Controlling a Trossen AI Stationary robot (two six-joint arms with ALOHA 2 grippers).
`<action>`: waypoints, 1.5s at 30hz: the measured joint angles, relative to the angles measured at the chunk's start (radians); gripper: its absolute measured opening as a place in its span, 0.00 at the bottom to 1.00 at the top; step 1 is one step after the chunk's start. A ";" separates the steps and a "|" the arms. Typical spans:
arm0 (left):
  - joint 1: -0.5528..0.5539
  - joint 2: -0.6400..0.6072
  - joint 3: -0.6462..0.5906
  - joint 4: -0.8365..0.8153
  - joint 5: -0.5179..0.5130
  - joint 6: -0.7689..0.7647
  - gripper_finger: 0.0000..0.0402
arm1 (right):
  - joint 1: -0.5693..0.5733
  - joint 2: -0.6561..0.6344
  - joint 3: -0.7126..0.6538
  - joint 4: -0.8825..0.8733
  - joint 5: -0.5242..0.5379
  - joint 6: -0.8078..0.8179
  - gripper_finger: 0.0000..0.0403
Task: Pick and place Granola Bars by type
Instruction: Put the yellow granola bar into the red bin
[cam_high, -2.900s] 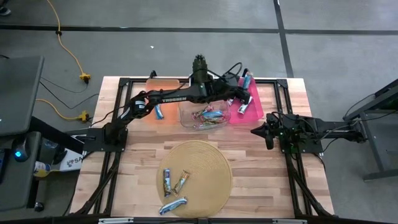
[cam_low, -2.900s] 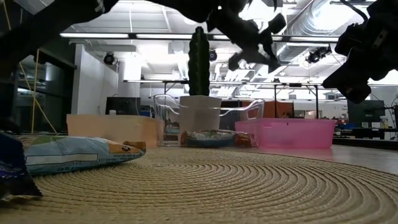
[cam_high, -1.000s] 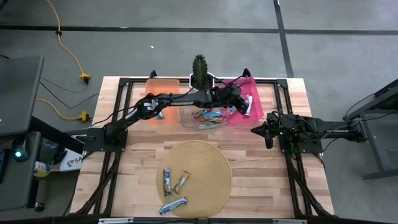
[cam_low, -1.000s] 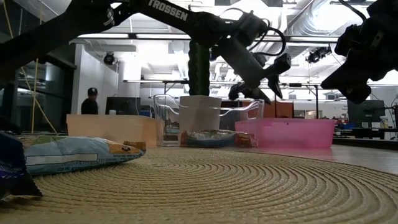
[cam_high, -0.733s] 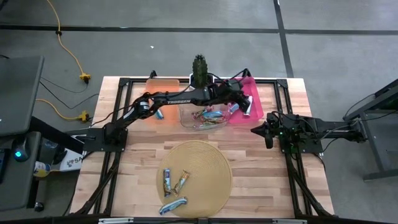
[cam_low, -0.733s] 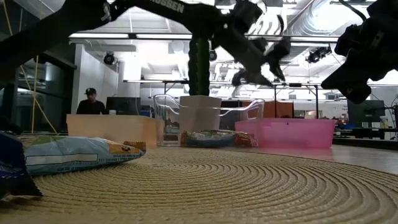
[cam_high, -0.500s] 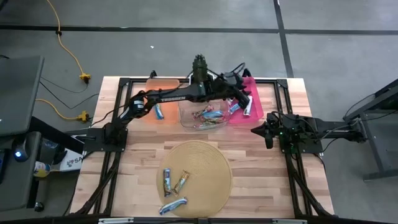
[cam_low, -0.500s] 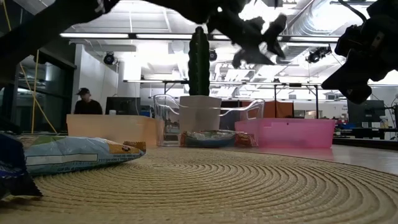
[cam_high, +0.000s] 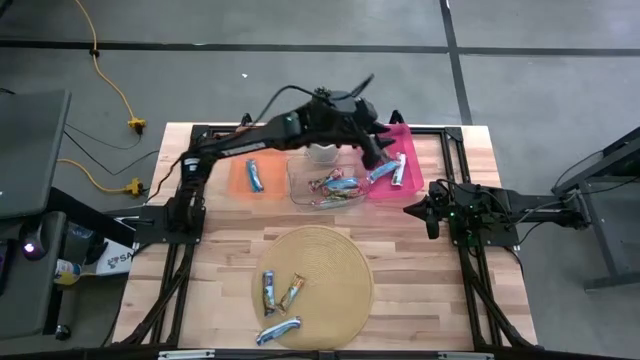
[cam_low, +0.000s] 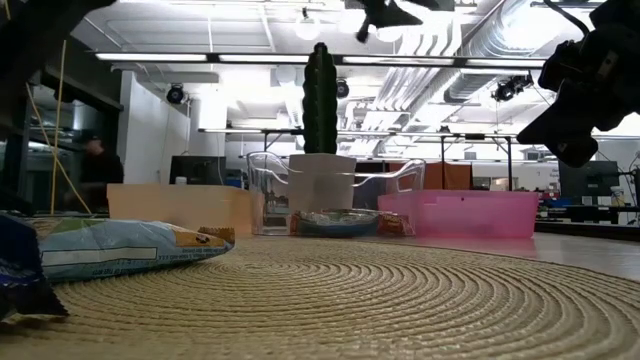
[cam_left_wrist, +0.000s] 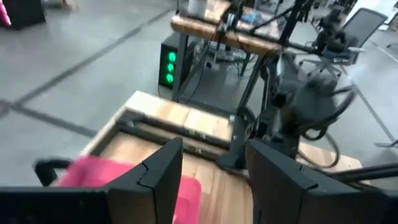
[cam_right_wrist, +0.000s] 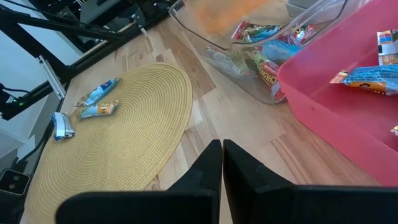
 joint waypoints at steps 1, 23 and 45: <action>0.000 -0.016 0.000 -0.003 -0.003 0.012 0.44 | 0.000 0.000 0.000 0.000 0.000 0.000 0.00; 0.000 -0.352 0.000 -0.651 -0.121 0.088 0.44 | 0.000 0.000 0.000 -0.003 -0.011 0.000 0.00; -0.378 -0.537 0.000 -1.029 -0.669 -0.468 0.43 | 0.000 0.000 0.000 -0.003 -0.013 0.000 0.00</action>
